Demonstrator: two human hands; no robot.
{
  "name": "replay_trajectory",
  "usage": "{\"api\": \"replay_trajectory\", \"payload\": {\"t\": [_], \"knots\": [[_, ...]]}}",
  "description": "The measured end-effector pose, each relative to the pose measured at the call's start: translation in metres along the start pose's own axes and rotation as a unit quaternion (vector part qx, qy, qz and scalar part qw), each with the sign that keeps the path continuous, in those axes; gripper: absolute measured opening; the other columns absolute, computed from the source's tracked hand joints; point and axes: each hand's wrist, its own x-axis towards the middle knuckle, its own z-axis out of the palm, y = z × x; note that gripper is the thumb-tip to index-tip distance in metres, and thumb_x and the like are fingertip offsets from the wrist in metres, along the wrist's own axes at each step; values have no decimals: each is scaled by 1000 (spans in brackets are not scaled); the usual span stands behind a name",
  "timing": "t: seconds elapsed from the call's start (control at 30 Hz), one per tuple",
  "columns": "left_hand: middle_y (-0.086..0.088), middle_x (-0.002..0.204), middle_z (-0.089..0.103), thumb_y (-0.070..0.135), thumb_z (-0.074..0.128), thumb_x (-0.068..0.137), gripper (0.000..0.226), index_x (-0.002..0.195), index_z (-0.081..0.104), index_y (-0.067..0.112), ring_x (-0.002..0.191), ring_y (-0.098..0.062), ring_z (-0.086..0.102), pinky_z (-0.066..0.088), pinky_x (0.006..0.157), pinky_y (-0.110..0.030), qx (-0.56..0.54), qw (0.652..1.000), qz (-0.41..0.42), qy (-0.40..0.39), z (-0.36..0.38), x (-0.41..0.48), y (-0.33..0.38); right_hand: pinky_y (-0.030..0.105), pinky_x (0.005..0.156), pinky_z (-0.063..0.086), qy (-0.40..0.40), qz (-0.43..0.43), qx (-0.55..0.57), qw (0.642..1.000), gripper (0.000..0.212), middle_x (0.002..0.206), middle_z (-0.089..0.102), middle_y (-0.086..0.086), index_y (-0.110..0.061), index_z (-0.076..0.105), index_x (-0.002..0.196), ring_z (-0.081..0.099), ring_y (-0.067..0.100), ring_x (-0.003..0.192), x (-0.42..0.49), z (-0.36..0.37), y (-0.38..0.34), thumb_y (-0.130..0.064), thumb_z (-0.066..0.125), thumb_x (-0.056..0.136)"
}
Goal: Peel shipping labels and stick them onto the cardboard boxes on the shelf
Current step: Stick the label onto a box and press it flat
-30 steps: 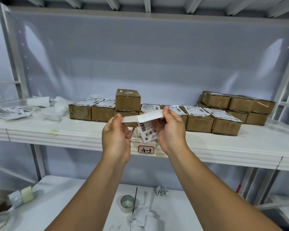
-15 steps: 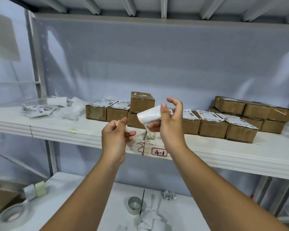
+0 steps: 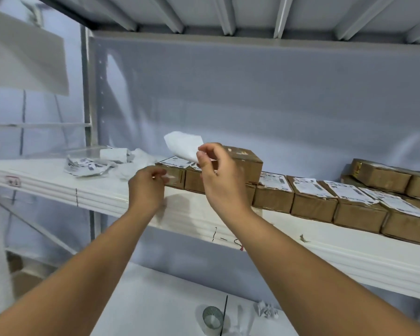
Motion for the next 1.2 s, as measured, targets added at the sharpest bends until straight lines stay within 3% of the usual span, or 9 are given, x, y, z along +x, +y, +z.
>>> {"api": "replay_trajectory", "payload": {"t": [0.17,0.3,0.43,0.53,0.67,0.77,0.87,0.97,1.2], "knots": [[-17,99,63,-3,42,89,22,97,60,5,91,-31,59,35,70,-28,128,990,46,26,-6,55,-32,30,80,43,-40,5,-62,997,21,99,64,-6,-16,60,109,58,14,93,16,31,15,-30,49,97],[-29,109,55,-3,47,87,19,99,61,-9,105,-40,52,36,85,-36,254,963,87,-11,3,74,-54,31,86,39,-36,-20,-133,990,29,116,63,-4,-19,57,120,55,16,107,24,55,33,-34,48,97],[-23,147,29,10,47,89,29,114,59,2,138,-33,18,23,107,-39,334,940,61,-40,6,79,-62,24,85,35,-20,-67,-174,982,33,121,62,-4,-16,57,124,51,16,114,20,66,53,-33,49,96],[-17,155,15,14,52,89,24,108,66,9,139,-32,11,18,109,-36,351,930,96,-42,5,79,-59,21,88,32,-31,-70,-152,985,37,122,61,-1,-12,58,123,51,17,115,17,69,59,-35,49,94],[-19,117,58,7,50,87,18,89,67,1,110,-38,48,32,82,-35,379,916,128,-9,4,75,-59,21,81,32,-61,-65,-157,984,34,117,61,1,-11,56,123,50,17,109,16,67,60,-31,52,96],[-23,93,63,6,46,88,17,100,58,1,96,-40,53,33,73,-36,370,925,83,-9,4,72,-55,18,80,29,-70,-65,-146,985,32,119,59,3,-9,55,123,47,15,108,13,65,60,-28,51,97],[-29,109,57,7,48,87,28,114,47,-1,107,-45,46,36,78,-42,324,944,68,-7,6,68,-52,20,83,30,-59,-66,-131,987,31,120,58,4,-8,55,122,43,11,104,13,65,61,-25,50,97],[-24,147,31,13,49,89,29,109,57,-7,135,-37,24,28,104,-45,342,933,113,-3,6,71,-57,16,81,28,-36,-64,-122,990,30,118,59,5,-9,55,122,44,11,102,14,66,64,-25,49,98],[-21,123,56,11,48,91,49,139,38,4,120,-37,40,31,100,-41,247,951,185,21,3,60,-48,19,79,30,-31,-68,-125,989,30,118,59,3,-11,54,123,50,17,104,15,67,67,-27,49,98]]}}
